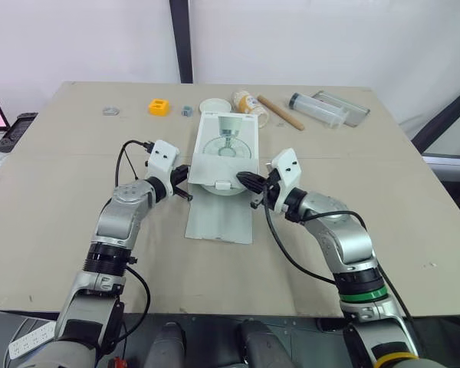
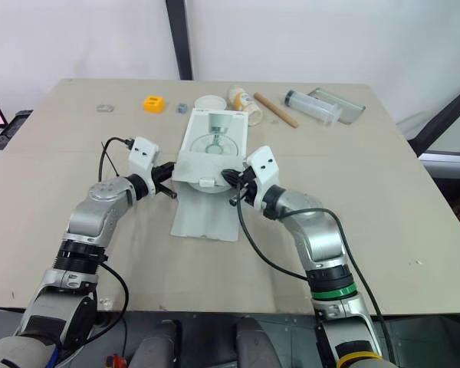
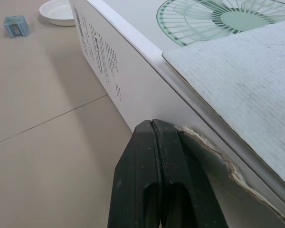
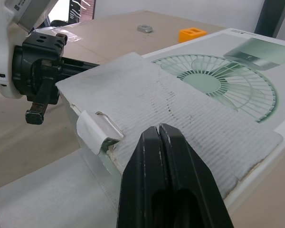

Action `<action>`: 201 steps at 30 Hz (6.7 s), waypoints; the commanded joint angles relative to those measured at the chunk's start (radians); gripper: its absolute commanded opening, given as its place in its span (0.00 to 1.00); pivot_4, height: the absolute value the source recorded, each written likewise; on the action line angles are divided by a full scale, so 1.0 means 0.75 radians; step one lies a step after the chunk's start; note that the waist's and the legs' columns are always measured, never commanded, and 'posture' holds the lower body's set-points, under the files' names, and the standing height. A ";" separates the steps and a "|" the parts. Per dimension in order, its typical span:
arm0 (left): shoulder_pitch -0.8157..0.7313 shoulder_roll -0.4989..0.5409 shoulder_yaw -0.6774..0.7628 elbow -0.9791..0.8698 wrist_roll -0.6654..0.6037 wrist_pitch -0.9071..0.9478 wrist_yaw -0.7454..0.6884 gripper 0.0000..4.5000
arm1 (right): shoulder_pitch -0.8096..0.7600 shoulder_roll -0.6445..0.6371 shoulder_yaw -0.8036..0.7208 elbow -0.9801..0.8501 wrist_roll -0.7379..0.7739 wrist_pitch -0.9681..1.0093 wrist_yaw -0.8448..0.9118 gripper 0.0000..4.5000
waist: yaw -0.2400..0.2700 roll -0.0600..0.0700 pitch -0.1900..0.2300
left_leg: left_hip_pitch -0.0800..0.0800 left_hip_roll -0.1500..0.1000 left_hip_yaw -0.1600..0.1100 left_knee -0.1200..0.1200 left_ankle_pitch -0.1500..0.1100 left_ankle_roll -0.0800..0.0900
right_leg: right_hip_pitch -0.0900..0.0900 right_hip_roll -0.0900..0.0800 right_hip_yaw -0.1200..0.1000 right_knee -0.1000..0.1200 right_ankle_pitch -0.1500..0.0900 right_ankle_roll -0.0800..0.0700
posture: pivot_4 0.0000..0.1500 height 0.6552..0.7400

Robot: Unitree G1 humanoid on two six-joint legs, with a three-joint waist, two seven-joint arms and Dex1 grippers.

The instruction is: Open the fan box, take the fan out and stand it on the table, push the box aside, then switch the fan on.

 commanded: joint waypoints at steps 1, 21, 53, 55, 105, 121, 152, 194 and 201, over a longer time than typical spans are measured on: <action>-0.035 -0.023 0.006 -0.031 -0.013 -0.046 -0.002 0.00 | -0.002 0.011 0.016 -0.025 0.004 0.005 -0.005 0.00 | 0.000 0.000 0.000 | 0.000 0.000 0.000 0.000 0.000 0.000 | 0.000 0.000 0.000 0.000 0.000 0.000 | 1.00 1.00; 0.145 0.035 0.157 -0.300 -0.171 -0.001 -0.033 0.00 | 0.023 -0.001 0.004 -0.020 -0.013 -0.021 -0.032 0.00 | -0.004 0.000 0.000 | 0.000 0.000 0.000 0.000 0.000 0.000 | 0.000 0.000 0.000 0.000 0.002 -0.004 | 1.00 1.00; 0.798 -0.163 0.394 -0.962 -1.414 0.691 0.578 0.26 | -0.023 0.003 0.035 0.074 -0.035 -0.067 0.017 0.00 | -0.026 -0.003 -0.002 | 0.003 0.002 0.000 0.000 0.000 0.000 | 0.002 0.001 0.001 0.000 0.001 -0.001 | 1.00 1.00; 0.796 -0.149 0.363 -0.942 -1.356 0.653 0.561 0.42 | -0.023 0.001 0.037 0.075 -0.036 -0.068 0.018 0.00 | -0.027 -0.003 -0.002 | 0.003 0.002 0.000 0.000 0.000 0.000 | 0.003 0.001 0.001 0.000 0.001 -0.001 | 1.00 1.00; 0.328 -0.321 0.268 -0.268 -0.880 0.343 0.378 0.99 | 0.002 -0.020 0.022 -0.005 -0.025 -0.038 -0.017 0.00 | -0.028 -0.004 -0.002 | 0.002 0.000 0.000 0.000 0.000 0.000 | 0.002 0.001 0.001 -0.002 0.000 0.000 | 1.00 1.00; 0.287 -0.323 0.321 -0.254 -0.960 0.415 0.254 0.99 | 0.007 -0.023 0.025 -0.007 -0.026 -0.031 -0.023 0.00 | -0.028 -0.004 -0.002 | 0.000 0.000 0.000 -0.002 0.000 0.000 | 0.001 0.001 0.001 -0.004 0.000 0.000 | 1.00 1.00; 0.301 -0.368 0.356 -0.249 -0.974 0.466 0.284 0.99 | 0.017 -0.020 0.026 -0.018 -0.026 -0.024 -0.035 0.00 | -0.029 -0.004 -0.002 | 0.000 0.000 0.000 -0.002 0.000 0.000 | 0.001 0.001 0.001 -0.006 0.000 0.001 | 1.00 1.00; 0.179 -0.421 0.428 -0.091 -0.958 0.387 0.245 0.99 | 0.032 -0.004 0.033 -0.023 -0.038 -0.032 -0.047 0.00 | -0.029 -0.004 -0.002 | 0.000 0.000 0.000 -0.002 0.000 0.000 | 0.001 0.000 0.001 -0.006 0.000 0.001 | 1.00 1.00; 0.138 -0.441 0.431 -0.017 -0.937 0.356 0.246 0.99 | 0.034 -0.001 0.030 -0.026 -0.038 -0.033 -0.055 0.00 | -0.029 -0.004 -0.002 | 0.000 0.000 0.000 -0.002 0.000 0.000 | 0.001 0.000 0.001 -0.006 0.000 0.001 | 1.00 1.00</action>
